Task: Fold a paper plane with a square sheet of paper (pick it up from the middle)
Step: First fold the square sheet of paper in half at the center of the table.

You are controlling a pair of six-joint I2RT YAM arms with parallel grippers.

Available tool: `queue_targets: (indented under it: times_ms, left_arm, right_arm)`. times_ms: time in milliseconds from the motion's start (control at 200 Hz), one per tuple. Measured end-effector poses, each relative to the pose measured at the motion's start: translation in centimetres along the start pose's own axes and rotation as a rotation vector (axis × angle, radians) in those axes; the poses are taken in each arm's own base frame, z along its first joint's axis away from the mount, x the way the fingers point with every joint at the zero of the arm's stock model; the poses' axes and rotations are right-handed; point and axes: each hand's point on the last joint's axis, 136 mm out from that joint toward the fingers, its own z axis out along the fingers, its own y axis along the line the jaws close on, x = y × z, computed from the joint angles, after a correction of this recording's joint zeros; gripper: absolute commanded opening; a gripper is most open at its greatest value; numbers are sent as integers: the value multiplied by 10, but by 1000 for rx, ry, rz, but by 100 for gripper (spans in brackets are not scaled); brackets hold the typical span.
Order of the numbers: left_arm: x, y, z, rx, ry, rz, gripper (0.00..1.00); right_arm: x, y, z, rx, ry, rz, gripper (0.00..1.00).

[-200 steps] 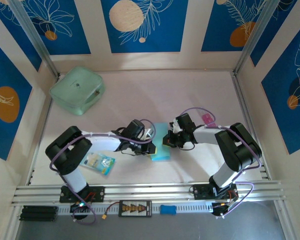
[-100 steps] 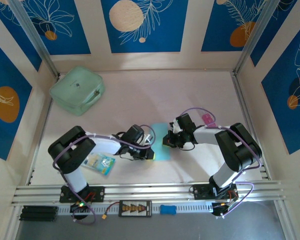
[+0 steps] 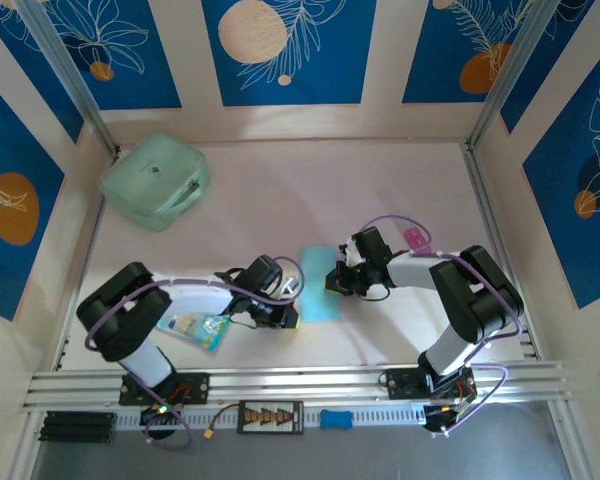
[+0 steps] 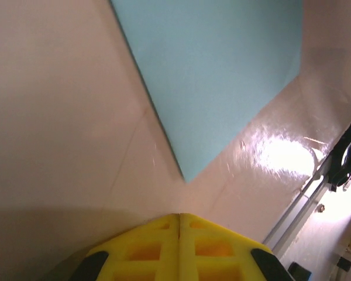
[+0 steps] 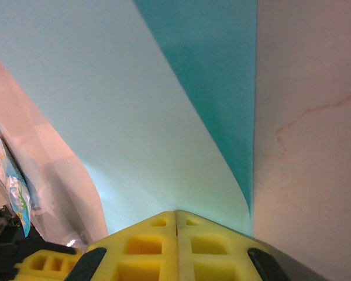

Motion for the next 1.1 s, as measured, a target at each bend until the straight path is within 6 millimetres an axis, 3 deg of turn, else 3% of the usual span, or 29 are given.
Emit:
queue_targets:
  times_ms: [110, 270, 440, 555, 805, 920, 1100]
  left_arm:
    - [-11, -10, -22, -21, -72, 51, 0]
    - [-49, -20, -39, -5, -163, 64, 0]
    - [-93, -15, -26, -7, -182, 37, 0]
    - [-111, -11, -15, 3, -181, 22, 0]
    - [-120, 2, -4, 20, -171, 4, 0]
    - [-116, 18, 7, 20, -156, -18, 0]
    - [-116, 18, 5, 62, -162, -12, 0]
  right_arm:
    - [1, 2, 1, -10, 14, -23, 0]
    - [0, 4, 3, -19, 32, -45, 0]
    - [0, 4, 3, -18, 37, -49, 0]
    - [1, 4, 3, -18, 37, -48, 0]
    - [0, 4, 3, -17, 38, -47, 0]
    - [0, 4, 3, -16, 37, -47, 0]
    - [1, 4, 3, -15, 37, -47, 0]
